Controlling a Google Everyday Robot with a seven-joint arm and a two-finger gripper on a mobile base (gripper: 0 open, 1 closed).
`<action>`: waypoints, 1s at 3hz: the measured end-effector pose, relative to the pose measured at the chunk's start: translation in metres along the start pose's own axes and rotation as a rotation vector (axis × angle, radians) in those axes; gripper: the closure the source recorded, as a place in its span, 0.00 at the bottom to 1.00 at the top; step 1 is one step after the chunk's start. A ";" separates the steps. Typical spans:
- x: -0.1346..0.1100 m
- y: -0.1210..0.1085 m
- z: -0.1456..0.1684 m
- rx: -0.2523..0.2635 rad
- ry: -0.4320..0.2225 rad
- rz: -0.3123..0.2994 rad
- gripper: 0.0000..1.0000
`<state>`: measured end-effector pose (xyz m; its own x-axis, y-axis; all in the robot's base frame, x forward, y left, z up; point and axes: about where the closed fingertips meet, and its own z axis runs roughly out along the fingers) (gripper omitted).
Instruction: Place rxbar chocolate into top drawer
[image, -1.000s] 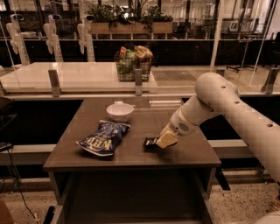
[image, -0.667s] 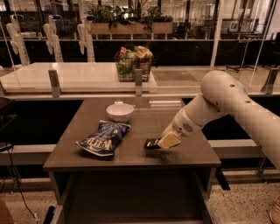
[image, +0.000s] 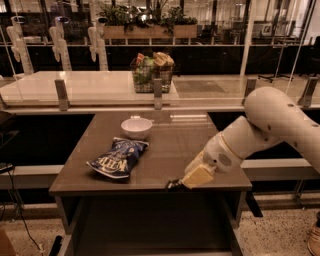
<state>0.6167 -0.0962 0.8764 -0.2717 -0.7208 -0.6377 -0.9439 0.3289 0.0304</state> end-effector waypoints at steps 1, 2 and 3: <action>0.013 0.058 0.007 -0.107 -0.028 0.047 1.00; 0.028 0.108 0.036 -0.215 -0.023 0.085 1.00; 0.035 0.116 0.046 -0.239 -0.004 0.091 0.82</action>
Offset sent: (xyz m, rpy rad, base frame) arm -0.1648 0.0678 -0.0890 0.1292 0.3521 0.1238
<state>0.5063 -0.0558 0.8220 -0.3577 -0.6923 -0.6268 -0.9331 0.2386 0.2689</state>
